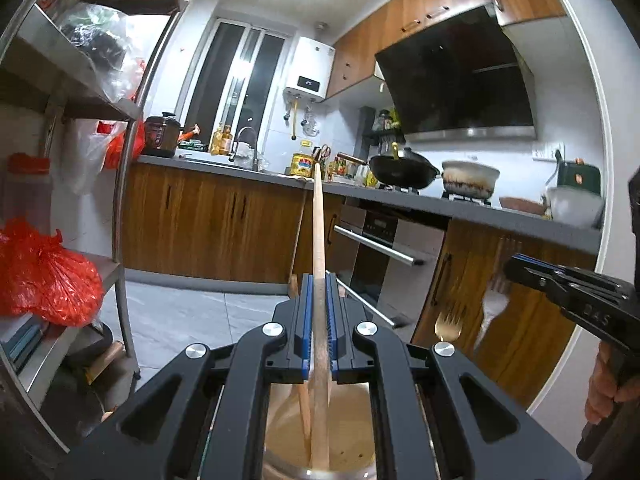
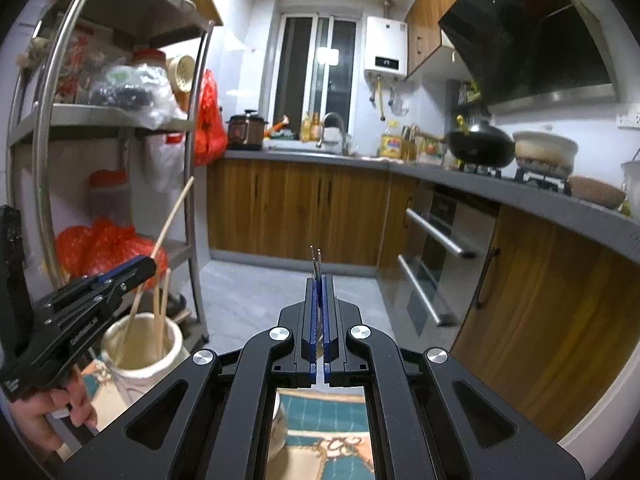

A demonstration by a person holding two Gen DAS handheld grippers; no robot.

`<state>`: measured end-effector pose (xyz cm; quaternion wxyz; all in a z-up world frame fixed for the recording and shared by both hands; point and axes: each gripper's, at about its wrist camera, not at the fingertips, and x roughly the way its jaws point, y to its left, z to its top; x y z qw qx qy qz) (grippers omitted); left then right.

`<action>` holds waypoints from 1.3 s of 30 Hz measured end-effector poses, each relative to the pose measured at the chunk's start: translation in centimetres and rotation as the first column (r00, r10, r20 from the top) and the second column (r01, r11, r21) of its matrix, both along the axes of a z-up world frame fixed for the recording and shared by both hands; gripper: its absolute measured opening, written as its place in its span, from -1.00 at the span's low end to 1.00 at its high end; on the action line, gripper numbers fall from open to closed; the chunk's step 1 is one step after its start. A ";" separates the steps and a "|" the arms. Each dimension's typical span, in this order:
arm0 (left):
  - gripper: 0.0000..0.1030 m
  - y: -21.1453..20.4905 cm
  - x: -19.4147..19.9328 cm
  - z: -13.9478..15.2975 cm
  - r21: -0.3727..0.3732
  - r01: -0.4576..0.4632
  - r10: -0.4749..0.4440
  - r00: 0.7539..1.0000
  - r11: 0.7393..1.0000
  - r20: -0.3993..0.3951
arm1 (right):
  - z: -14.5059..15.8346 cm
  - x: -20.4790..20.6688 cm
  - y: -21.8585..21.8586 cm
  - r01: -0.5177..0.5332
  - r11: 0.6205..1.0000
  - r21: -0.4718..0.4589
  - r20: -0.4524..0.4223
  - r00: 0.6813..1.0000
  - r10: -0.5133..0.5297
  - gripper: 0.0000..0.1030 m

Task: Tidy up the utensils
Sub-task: 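Carry the chopstick over the tall cup while the right tool carries the spoon over the short cup, then open the left tool over the tall cup while the right tool drops the spoon into the short cup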

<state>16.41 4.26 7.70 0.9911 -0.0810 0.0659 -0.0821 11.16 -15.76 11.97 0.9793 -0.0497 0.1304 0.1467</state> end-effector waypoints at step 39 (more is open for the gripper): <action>-0.76 0.6 -1.7 -1.1 0.156 -0.018 0.050 0.978 0.988 -0.205 | -4.8 2.7 0.5 -0.009 1.000 0.013 -0.155 0.988 0.011 -0.23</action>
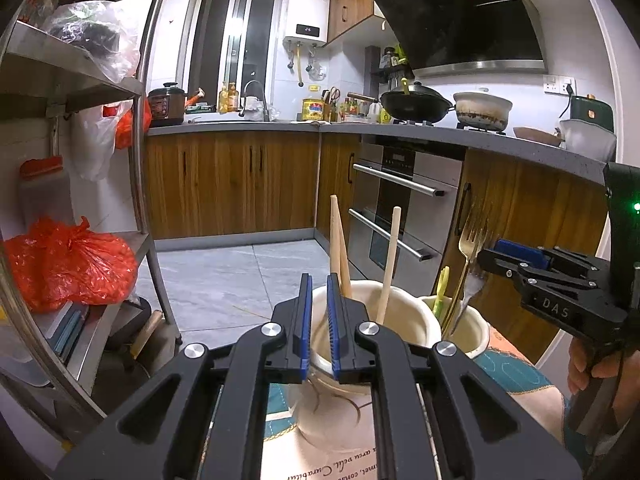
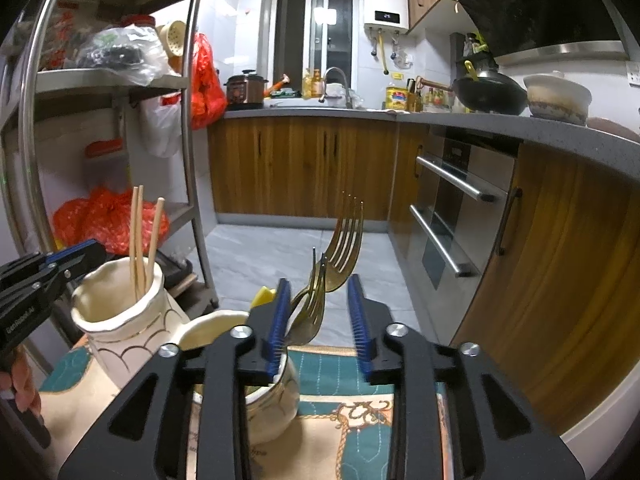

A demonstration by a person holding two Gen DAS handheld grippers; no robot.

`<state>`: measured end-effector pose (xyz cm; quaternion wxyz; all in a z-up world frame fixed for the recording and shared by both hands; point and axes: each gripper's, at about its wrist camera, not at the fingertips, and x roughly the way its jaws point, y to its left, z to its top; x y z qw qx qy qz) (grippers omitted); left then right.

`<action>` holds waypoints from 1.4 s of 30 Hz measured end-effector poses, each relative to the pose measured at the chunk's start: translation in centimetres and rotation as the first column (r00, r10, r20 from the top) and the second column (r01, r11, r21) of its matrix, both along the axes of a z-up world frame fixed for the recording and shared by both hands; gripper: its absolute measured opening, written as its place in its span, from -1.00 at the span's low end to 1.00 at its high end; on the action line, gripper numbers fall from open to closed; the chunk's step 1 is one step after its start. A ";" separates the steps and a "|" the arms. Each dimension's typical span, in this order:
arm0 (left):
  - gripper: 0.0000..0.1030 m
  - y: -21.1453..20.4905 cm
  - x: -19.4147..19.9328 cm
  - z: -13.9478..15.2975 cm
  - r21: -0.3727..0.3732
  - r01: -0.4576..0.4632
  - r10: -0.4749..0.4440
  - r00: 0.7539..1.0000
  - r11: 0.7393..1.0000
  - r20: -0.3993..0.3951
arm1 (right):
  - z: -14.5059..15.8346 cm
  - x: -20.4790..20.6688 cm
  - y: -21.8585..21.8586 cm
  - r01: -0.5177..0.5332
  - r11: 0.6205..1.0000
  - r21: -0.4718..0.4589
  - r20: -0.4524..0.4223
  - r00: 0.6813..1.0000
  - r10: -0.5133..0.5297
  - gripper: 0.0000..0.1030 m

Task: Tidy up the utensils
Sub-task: 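Open the left tool over the tall cup while the right tool drops the spoon into the short cup, then move both open tools back down to the utensils left on the mat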

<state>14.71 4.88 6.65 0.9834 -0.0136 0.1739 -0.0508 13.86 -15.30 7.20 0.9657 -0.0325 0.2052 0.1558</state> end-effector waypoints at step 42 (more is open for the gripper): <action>0.89 -0.8 -10.8 2.0 0.049 -0.029 0.032 0.998 0.998 -0.047 | 0.0 -8.8 -5.5 0.066 0.994 0.083 -0.066 0.996 -0.061 0.90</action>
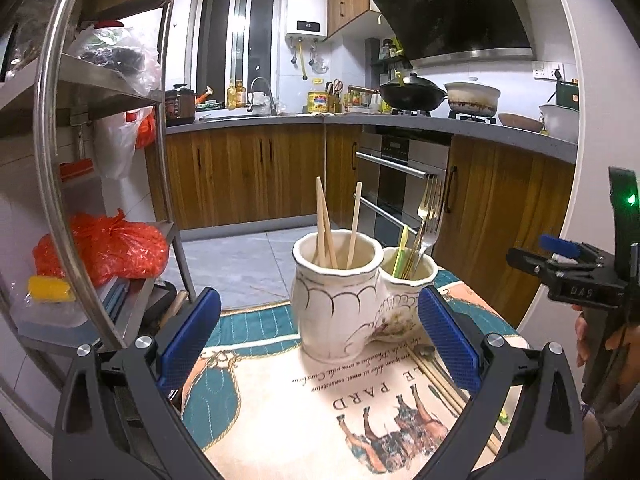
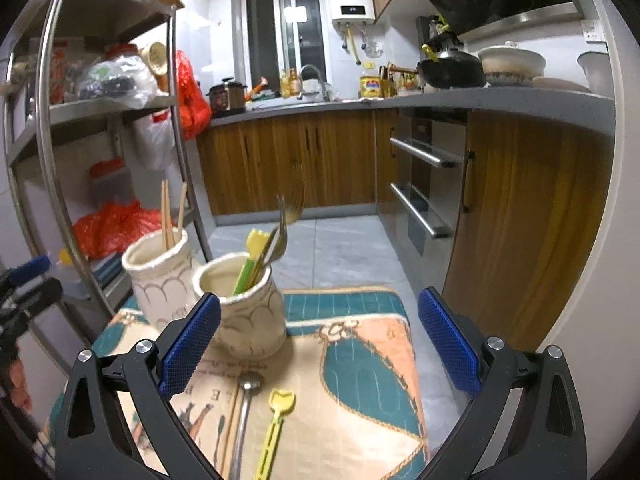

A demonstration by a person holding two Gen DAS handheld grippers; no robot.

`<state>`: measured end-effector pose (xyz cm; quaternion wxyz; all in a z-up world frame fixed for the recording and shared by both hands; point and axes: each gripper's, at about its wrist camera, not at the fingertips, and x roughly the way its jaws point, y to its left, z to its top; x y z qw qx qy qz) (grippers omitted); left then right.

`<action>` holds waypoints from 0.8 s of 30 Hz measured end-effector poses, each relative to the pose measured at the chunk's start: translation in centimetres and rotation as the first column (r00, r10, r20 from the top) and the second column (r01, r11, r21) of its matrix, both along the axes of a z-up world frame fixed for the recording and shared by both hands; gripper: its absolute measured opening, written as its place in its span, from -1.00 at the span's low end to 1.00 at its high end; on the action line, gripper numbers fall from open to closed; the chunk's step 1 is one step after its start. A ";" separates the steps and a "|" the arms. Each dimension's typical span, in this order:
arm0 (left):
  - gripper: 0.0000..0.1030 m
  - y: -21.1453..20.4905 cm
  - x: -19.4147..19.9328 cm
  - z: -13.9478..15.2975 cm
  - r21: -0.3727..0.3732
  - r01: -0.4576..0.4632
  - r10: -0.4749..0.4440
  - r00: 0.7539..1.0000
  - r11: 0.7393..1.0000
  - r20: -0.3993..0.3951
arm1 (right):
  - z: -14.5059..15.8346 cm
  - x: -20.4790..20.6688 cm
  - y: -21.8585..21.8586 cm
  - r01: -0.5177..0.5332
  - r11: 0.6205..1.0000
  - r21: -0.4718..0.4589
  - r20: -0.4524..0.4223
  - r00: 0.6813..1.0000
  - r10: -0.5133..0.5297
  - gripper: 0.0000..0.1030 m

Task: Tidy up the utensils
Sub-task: 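Move both open tools back down to the utensils left on the mat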

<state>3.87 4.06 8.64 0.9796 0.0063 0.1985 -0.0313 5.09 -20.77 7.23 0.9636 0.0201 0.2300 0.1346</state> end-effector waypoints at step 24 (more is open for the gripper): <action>0.89 -0.7 -0.1 -6.9 0.008 0.050 -0.048 0.981 0.999 -0.189 | -6.9 0.3 2.8 -0.122 0.987 -0.108 -0.227 0.969 0.095 0.89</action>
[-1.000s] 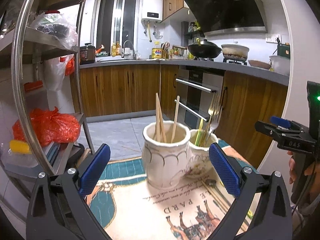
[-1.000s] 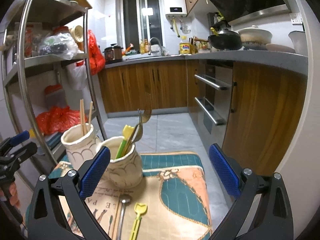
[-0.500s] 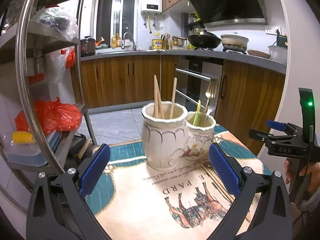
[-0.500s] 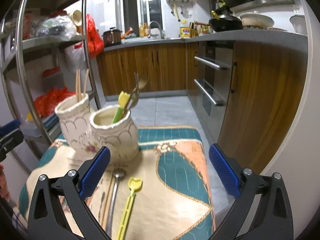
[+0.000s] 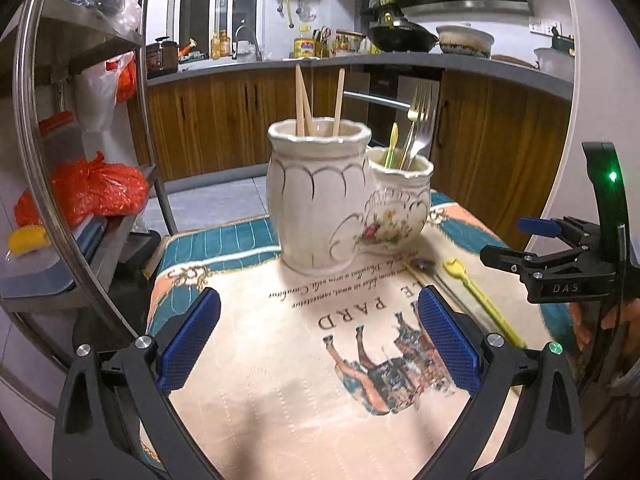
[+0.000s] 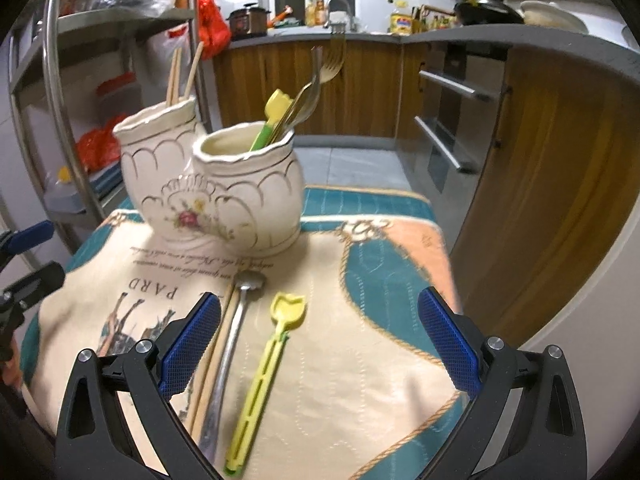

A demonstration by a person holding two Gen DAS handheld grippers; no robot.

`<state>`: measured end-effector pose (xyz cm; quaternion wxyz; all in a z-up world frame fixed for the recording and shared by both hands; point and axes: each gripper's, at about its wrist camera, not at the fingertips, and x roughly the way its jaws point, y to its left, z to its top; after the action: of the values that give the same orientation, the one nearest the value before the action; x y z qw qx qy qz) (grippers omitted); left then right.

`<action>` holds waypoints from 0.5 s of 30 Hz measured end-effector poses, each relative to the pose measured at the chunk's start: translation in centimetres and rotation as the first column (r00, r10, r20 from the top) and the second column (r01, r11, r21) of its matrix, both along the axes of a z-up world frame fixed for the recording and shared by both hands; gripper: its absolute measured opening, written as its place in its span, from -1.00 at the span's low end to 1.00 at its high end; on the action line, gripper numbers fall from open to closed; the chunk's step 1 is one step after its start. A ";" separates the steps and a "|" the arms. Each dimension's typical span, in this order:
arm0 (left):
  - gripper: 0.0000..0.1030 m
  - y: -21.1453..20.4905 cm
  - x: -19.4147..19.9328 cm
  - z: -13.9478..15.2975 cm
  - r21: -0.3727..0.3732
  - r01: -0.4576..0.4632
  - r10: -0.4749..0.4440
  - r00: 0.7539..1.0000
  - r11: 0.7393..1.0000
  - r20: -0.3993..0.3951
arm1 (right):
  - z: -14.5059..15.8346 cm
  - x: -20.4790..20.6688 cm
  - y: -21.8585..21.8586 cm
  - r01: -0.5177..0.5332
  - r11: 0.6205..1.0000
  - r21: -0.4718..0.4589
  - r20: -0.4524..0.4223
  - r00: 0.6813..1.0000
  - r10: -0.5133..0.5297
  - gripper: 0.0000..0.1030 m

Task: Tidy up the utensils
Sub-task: 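Move both open tools back down to the utensils left on the mat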

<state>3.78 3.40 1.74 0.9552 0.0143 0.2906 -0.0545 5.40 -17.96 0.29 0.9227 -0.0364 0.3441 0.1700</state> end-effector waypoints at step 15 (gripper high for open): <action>0.89 -0.2 0.9 -1.4 -0.007 0.012 -0.012 0.999 1.000 -0.035 | -1.6 1.3 3.9 -0.120 0.992 -0.025 -0.113 0.987 0.117 -0.07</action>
<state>4.64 3.23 0.33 0.9496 0.0120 0.3070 -0.0616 6.75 -14.02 -1.35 0.8896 -0.0618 0.3950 0.2209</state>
